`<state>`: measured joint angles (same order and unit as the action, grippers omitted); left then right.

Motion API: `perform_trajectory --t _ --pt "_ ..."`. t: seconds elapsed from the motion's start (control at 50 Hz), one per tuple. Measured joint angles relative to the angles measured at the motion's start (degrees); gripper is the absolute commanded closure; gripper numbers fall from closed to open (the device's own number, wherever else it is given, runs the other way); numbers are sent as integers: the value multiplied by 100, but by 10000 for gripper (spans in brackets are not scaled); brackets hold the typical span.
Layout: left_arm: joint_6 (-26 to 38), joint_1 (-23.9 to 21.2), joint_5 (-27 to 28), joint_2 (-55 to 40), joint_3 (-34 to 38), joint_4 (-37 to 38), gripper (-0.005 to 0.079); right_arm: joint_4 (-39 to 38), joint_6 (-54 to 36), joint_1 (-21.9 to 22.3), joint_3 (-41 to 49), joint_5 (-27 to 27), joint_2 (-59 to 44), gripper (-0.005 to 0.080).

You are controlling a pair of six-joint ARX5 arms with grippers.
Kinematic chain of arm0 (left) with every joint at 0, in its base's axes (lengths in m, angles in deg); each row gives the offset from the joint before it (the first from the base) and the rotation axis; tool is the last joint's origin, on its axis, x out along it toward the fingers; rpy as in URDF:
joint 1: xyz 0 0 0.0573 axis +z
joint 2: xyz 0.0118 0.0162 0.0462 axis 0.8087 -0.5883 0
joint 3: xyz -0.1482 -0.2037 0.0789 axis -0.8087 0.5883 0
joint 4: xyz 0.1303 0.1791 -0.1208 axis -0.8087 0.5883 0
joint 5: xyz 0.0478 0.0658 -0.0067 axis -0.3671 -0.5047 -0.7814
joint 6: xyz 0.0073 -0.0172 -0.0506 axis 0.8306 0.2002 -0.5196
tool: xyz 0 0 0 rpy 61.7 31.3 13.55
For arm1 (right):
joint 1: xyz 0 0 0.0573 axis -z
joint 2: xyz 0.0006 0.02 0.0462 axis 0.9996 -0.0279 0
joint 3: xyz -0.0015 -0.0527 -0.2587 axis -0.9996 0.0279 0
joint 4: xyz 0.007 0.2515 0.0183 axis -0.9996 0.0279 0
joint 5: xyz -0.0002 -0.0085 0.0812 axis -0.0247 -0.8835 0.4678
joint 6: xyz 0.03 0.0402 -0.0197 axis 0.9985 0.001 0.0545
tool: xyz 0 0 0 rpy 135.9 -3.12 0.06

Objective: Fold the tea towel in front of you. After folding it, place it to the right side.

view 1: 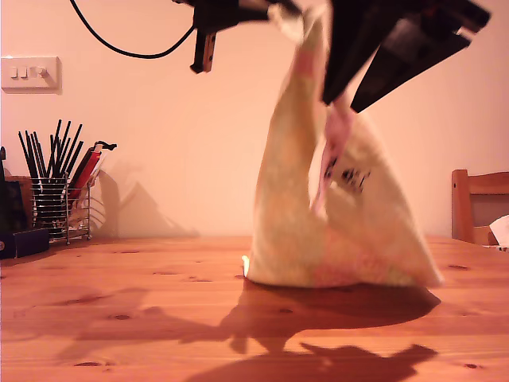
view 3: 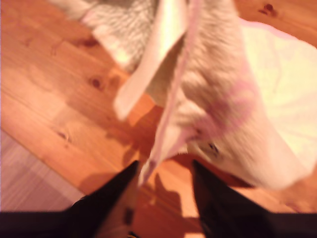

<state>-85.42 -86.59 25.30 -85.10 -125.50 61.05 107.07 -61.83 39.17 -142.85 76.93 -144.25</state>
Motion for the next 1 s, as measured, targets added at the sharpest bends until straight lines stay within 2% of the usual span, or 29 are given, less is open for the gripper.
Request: perform_trajectory --t 0.34,0.5,0.58,0.66,0.68,0.7,0.9,1.0 --pt "-127 0 459 0 -2 -63 763 -291 0 0 0 13 -520 370" --pt "-142 0 632 0 0 -76 763 -330 -2 2 0 2 -640 440" --pt "-151 0 715 0 0 -79 763 -339 -2 15 0 2 -682 536" --pt "-153 0 715 0 0 -79 763 -334 -2 46 0 2 -752 745" --pt "-153 0 715 0 0 -79 763 -330 -2 46 0 2 -772 775" --pt "-153 0 713 0 -2 -79 763 -323 -2 50 0 2 -789 756" --pt "-140 22 271 0 0 -90 763 -17 -4 50 0 2 -824 766" --pt "-57 63 -238 0 0 31 763 466 -7 50 0 -2 -824 766"
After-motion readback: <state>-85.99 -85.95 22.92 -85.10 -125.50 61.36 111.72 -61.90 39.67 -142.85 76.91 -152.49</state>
